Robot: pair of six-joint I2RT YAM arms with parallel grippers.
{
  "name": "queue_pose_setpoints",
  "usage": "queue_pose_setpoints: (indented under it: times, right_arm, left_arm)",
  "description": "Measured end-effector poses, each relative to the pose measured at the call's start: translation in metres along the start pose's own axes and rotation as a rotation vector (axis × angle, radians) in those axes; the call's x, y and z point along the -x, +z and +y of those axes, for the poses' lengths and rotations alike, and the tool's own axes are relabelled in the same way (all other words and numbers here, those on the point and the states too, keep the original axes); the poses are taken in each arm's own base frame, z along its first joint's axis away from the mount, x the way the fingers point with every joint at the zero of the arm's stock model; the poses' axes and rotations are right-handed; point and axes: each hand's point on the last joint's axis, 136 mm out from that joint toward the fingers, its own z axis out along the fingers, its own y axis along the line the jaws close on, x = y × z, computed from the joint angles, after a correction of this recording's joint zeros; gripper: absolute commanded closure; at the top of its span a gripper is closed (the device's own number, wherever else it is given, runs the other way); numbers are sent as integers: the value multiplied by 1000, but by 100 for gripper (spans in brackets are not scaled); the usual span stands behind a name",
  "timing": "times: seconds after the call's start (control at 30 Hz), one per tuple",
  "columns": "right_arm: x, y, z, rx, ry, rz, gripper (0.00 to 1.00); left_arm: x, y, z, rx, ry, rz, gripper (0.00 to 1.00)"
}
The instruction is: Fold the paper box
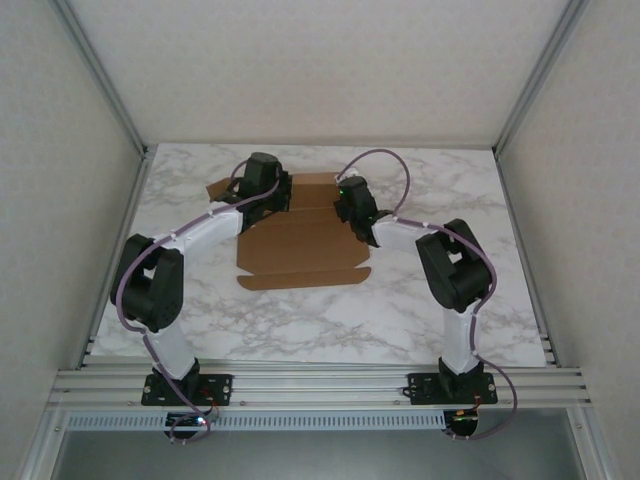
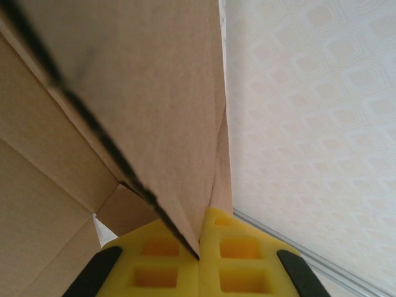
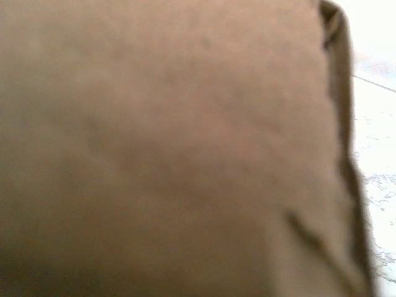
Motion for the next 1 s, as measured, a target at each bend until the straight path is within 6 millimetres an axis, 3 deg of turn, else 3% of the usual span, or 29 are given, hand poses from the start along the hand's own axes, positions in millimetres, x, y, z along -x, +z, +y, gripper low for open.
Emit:
queue_pose_setpoints:
  times: [0.07,0.33,0.4,0.5,0.63,0.77,1.0]
  right_arm:
    - [4,2,-1,-31,15,-1,100]
    - [7,4,1,-111,58,21,100]
    - [5,4,2,-116,71,24,86]
    - [-1,3,3,-104,68,22,51]
    - [-21,-14,7,-26,34,36,20]
    - [-20,-41,8,73,36,1,10]
    - [42,-100,-19,232,155,-207,10]
  left_arm:
    - [1,0,-1,-8,-2,-6,100]
    - [4,1,-2,-15,-5,-21,100]
    - [4,1,-2,-14,-4,-21,100]
    - [4,1,0,-13,-3,-23,100]
    - [6,2,2,-12,-3,-32,100]
    - [7,2,3,-20,0,-35,100]
    - [8,3,6,-52,7,-34,100]
